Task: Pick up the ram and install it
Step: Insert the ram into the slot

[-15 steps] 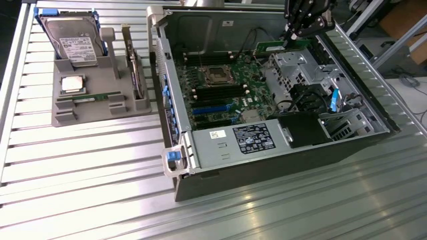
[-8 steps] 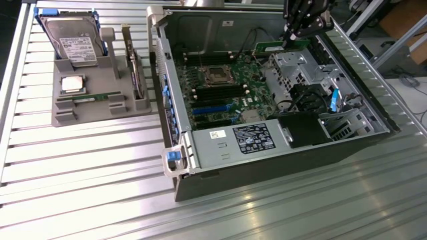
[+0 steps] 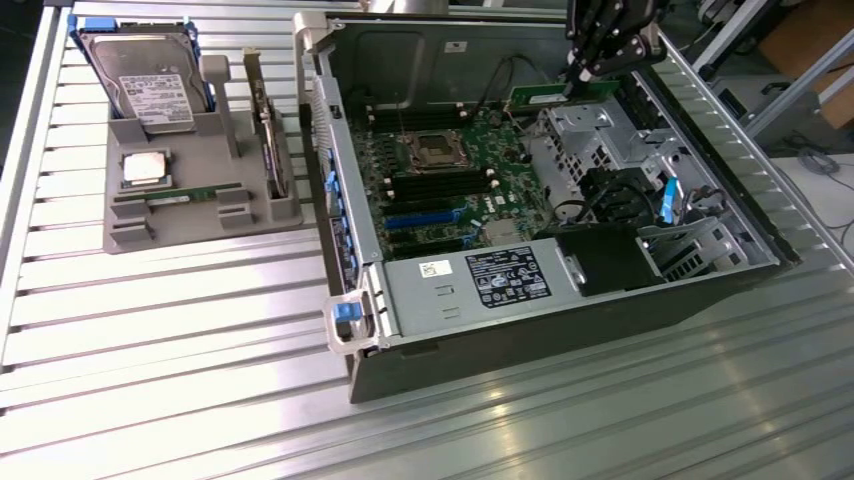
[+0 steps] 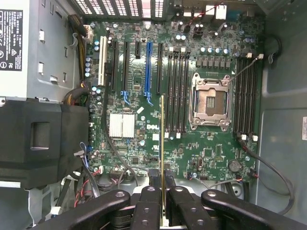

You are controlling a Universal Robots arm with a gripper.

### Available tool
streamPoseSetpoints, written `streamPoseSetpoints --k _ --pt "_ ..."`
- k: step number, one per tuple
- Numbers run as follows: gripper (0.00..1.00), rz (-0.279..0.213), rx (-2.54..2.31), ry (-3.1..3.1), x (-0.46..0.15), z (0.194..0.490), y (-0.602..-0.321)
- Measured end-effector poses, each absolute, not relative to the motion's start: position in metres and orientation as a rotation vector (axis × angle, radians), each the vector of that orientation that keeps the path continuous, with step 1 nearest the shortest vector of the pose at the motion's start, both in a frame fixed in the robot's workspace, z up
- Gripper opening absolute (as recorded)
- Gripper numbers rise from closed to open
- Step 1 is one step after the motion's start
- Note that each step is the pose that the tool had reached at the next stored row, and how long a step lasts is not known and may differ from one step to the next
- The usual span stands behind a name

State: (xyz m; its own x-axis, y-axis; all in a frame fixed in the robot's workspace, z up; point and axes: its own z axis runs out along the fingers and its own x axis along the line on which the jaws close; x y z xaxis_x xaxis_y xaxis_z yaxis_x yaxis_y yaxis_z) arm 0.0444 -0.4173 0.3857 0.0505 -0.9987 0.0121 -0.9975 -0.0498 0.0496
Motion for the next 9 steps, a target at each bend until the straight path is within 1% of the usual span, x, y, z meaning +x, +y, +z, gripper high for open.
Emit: streamPoseSetpoints --k 9 --pt "0.14 -0.039 2.244 -2.134 0.0444 0.3840 -0.4173"
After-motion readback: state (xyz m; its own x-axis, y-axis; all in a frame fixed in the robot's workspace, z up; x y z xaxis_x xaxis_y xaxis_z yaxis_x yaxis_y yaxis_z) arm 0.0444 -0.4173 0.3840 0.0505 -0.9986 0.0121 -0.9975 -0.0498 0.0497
